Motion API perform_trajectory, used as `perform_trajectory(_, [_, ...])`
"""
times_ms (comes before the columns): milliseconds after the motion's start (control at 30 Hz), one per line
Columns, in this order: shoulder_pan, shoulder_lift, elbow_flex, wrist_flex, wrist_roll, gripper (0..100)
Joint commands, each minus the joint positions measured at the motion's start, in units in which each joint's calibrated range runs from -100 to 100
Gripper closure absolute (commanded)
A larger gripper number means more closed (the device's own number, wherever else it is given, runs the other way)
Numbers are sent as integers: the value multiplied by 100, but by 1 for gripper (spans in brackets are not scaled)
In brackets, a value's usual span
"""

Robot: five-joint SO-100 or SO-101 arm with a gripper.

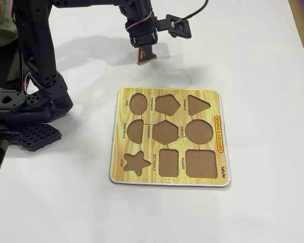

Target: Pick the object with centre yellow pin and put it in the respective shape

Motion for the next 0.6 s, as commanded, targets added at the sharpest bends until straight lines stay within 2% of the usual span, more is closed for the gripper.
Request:
perform_trajectory(0, [-49, -155, -180, -73, -27, 93])
perform_trajectory(567, [-19, -146, -63, 5, -33, 93])
